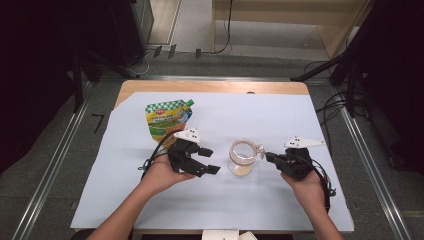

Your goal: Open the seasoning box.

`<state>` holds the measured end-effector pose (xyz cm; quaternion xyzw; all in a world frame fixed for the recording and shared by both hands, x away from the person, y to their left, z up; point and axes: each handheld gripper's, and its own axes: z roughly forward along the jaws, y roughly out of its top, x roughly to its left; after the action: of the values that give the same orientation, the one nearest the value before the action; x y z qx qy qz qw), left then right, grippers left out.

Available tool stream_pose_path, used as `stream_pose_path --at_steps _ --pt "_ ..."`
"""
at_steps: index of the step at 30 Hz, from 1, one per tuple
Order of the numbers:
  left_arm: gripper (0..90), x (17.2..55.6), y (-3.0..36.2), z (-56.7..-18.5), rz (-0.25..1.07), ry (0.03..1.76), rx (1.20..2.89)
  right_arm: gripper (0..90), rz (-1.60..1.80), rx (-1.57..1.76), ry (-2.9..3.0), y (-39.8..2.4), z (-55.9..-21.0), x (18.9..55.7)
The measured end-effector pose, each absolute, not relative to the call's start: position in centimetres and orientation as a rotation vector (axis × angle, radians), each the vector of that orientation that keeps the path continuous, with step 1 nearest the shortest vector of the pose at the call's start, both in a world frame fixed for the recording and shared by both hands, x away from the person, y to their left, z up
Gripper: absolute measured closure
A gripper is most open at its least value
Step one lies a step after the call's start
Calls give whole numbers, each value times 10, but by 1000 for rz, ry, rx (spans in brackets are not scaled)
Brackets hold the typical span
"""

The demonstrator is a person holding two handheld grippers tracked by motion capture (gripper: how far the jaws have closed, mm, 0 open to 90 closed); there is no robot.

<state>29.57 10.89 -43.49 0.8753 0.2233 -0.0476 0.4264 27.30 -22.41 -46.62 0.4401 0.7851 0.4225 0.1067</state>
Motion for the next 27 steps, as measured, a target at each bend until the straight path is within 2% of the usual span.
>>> stream_pose_path --at_steps 10,21,27 --pt "304 318 86 -427 -142 515 2163 900 1161 1316 2270 -213 -482 300" --pt "214 319 77 -439 -179 518 2195 900 1109 1311 2331 -203 -495 302" --pt "136 314 74 -444 -89 505 2232 900 1128 1255 2360 -184 -494 297"
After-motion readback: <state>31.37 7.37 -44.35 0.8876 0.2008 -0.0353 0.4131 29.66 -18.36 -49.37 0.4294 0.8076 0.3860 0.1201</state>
